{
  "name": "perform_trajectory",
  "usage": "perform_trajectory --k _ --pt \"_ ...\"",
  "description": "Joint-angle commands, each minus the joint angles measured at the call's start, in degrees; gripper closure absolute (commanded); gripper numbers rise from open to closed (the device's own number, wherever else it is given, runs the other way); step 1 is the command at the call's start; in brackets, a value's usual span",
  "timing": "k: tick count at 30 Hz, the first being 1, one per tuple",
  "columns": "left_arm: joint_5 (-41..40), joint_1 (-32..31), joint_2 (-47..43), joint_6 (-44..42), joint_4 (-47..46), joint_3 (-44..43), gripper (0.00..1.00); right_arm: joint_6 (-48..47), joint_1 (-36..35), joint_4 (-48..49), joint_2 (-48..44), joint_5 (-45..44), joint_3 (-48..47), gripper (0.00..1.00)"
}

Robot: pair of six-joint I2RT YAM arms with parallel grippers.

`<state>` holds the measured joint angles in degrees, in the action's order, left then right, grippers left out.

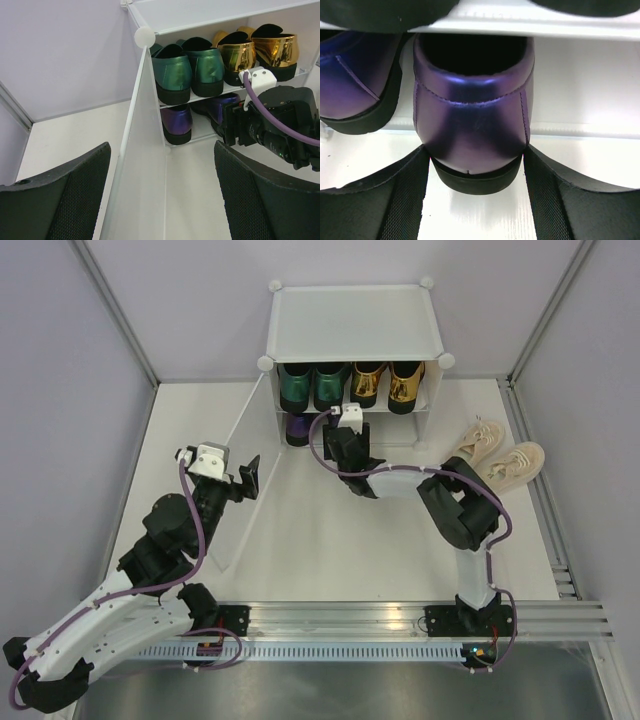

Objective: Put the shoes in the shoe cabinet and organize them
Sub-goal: Place the shoe in the shoe cabinet.

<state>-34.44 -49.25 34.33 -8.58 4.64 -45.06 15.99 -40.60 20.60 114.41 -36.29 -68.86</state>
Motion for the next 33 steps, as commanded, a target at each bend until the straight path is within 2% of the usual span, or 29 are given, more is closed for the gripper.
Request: perform_trajectory --k 1,12,33 --pt "-0.2 -0.1 -0.5 0.1 -0.3 -1.3 0.13 -2.2 0.3 7.1 1.6 -0.7 -3.8 0.70" --pt "0.2 -0.1 -0.4 0.1 -0.3 -1.3 0.13 -6.2 0.7 9.9 5.7 0.3 -6.5 0.70" --pt "0.6 -0.1 -0.7 0.1 -0.2 -1.3 0.13 -5.1 1.8 9.6 10.5 4.0 -11.6 0.69"
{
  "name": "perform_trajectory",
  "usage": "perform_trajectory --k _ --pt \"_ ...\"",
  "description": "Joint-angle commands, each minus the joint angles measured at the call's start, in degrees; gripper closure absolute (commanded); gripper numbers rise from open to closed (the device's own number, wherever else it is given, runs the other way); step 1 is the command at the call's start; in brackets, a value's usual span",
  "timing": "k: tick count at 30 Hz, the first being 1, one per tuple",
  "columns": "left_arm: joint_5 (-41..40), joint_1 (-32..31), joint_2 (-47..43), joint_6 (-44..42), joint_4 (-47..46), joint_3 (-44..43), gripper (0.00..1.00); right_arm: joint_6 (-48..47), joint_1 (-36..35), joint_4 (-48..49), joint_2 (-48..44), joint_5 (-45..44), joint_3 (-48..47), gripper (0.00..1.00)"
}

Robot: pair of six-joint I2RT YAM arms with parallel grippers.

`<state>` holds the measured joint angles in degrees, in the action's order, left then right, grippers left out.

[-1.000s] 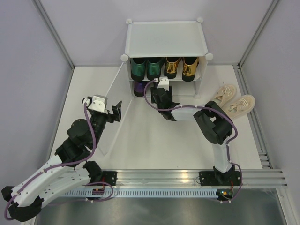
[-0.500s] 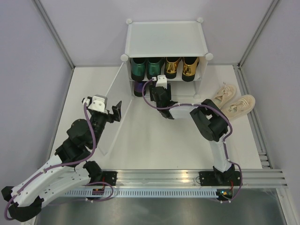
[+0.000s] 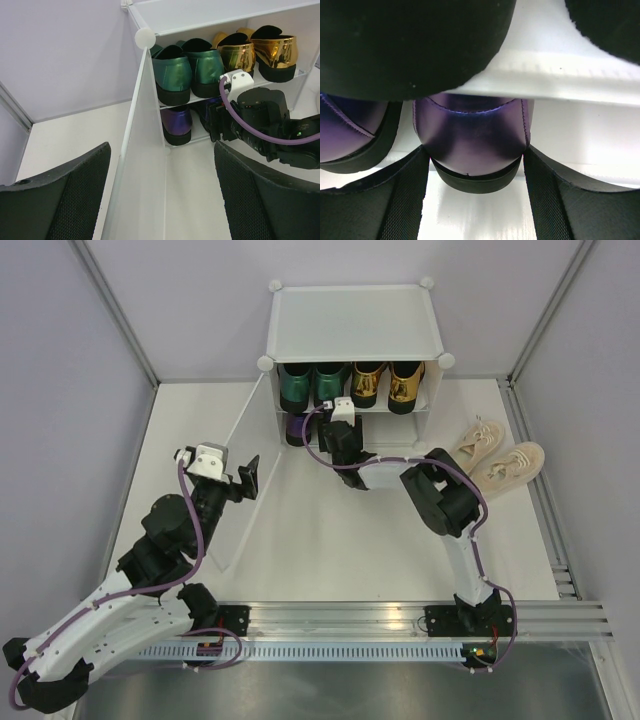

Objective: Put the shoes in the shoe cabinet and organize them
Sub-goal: Place the shoe in the shoe cabinet.

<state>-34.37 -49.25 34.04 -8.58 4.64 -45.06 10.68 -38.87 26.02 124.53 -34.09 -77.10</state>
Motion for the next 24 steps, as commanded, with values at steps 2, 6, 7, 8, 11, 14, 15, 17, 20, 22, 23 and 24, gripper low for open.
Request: perform_trajectory --k 2,6,7,8,11,14,15,17,20,22,23,24 --pt "0.5 -0.1 -0.5 0.1 -0.3 -1.3 0.13 0.2 0.1 4.0 0.8 1.9 -3.8 0.69" --pt "0.7 -0.1 -0.6 0.2 -0.2 -1.4 0.13 0.7 0.1 3.8 1.3 2.5 -4.5 0.69" --pt "0.7 -0.1 -0.6 0.2 -0.2 -1.4 0.13 0.9 0.1 3.6 1.4 2.6 -4.6 0.68" --pt "0.7 -0.1 -0.6 0.2 -0.2 -1.3 0.13 1.0 0.1 3.6 1.4 2.8 -4.6 0.68" --pt "0.7 -0.1 -0.6 0.2 -0.2 -1.4 0.13 1.6 0.1 3.5 1.7 3.2 -4.6 0.66" --pt "0.8 -0.1 -0.7 0.4 -0.1 -1.4 0.13 1.9 0.0 3.5 1.9 3.4 -4.6 0.63" --pt "0.8 -0.1 -0.7 0.3 -0.2 -1.3 0.13 2.0 0.0 3.6 1.9 3.4 -4.6 0.62" --pt "0.7 -0.1 -0.8 0.3 -0.2 -1.4 0.13 2.2 0.1 3.7 2.1 3.9 -4.6 0.61" --pt "0.7 -0.1 -0.9 0.2 -0.2 -1.4 0.13 2.5 0.1 3.6 2.2 4.6 -4.7 0.59" --pt "0.7 -0.1 -0.9 0.3 -0.1 -1.4 0.13 3.1 0.0 3.6 2.0 5.1 -4.6 0.58" --pt "0.7 -0.1 -0.9 0.3 -0.2 -1.4 0.13 3.3 0.0 3.8 2.0 5.3 -4.6 0.54" --pt "0.7 -0.1 -0.9 0.3 -0.2 -1.3 0.13 3.4 0.1 3.8 1.9 5.7 -4.6 0.51"
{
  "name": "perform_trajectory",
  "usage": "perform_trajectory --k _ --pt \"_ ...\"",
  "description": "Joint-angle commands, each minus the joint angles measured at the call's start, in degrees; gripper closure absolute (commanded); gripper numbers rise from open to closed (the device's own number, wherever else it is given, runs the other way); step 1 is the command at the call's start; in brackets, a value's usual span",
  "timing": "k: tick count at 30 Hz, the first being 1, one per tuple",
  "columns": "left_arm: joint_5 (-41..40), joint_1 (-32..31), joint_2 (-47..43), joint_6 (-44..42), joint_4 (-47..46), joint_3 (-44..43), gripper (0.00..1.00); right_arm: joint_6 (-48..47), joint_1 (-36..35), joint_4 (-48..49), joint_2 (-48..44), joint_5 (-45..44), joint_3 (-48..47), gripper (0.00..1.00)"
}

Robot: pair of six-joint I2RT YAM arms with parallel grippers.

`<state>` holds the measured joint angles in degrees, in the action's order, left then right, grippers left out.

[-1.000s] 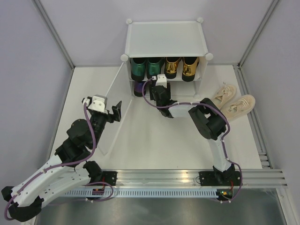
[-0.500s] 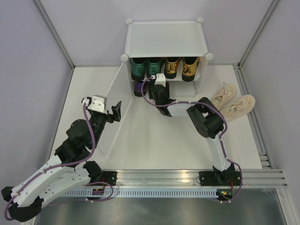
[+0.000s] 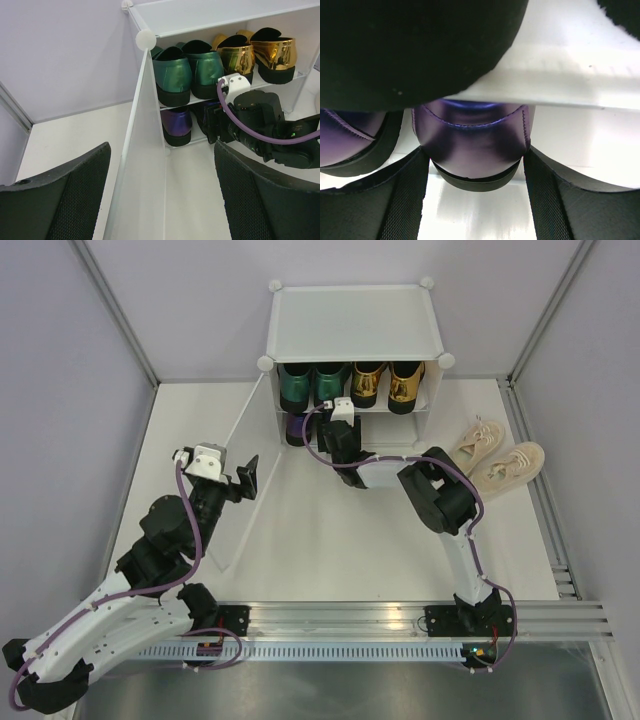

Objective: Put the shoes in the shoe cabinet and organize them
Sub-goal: Place the shoe in the shoe cabinet.

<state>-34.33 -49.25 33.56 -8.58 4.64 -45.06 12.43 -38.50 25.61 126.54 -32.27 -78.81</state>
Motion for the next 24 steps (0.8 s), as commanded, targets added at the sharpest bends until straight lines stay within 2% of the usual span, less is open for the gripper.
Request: perform_trajectory --k 1,13,24 --pt "0.7 -0.1 -0.4 0.2 -0.2 -1.4 0.13 1.7 -0.3 4.1 0.0 4.1 -3.0 0.48" --pt "0.7 -0.1 -0.5 0.3 -0.2 -1.3 0.13 3.7 -0.3 3.4 -0.5 6.1 -2.8 0.20" --pt "0.6 -0.1 -0.4 0.3 -0.2 -1.3 0.13 3.6 -0.6 3.5 -0.9 6.6 -2.6 0.15"
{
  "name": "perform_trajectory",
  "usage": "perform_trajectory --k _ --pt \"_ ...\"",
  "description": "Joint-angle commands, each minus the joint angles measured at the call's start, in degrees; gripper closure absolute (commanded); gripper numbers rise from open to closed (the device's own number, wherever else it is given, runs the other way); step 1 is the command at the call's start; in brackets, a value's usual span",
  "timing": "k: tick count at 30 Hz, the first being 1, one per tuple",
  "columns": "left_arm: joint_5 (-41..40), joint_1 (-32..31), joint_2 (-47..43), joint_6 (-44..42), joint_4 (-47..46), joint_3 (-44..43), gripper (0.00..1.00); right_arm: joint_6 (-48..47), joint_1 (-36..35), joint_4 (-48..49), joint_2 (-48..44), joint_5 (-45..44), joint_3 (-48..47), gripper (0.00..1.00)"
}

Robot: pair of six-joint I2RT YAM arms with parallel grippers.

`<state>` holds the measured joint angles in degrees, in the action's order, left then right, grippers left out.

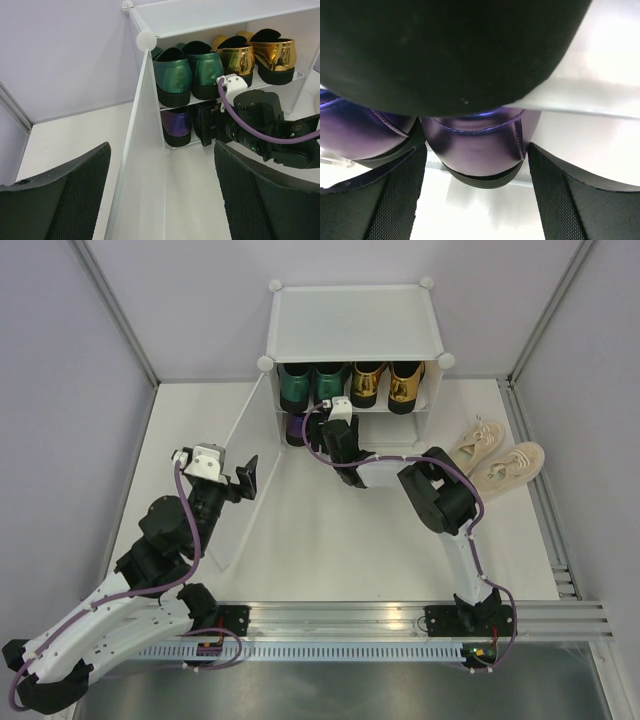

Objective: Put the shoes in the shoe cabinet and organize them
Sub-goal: Place the shoe in the shoe cabinet.

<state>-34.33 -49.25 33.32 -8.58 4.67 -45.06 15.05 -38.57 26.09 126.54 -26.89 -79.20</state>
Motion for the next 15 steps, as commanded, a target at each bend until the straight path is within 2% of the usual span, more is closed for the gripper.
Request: perform_trajectory --k 1,8,12,15 --pt "0.6 -0.1 -0.1 0.2 -0.3 -1.3 0.13 0.9 -0.5 2.8 -1.0 1.1 -2.1 0.15" --pt "0.8 -0.1 -0.2 0.3 -0.2 -1.3 0.13 0.2 -0.5 2.9 -3.8 -0.4 1.1 0.13" --pt "1.1 -0.1 0.1 0.3 -0.2 -1.3 0.13 -0.9 -0.6 4.2 -8.4 -1.0 5.4 0.04" --pt "1.0 -0.1 0.1 0.3 -0.2 -1.3 0.13 -1.2 -0.5 3.4 -11.6 -1.0 7.4 0.02"
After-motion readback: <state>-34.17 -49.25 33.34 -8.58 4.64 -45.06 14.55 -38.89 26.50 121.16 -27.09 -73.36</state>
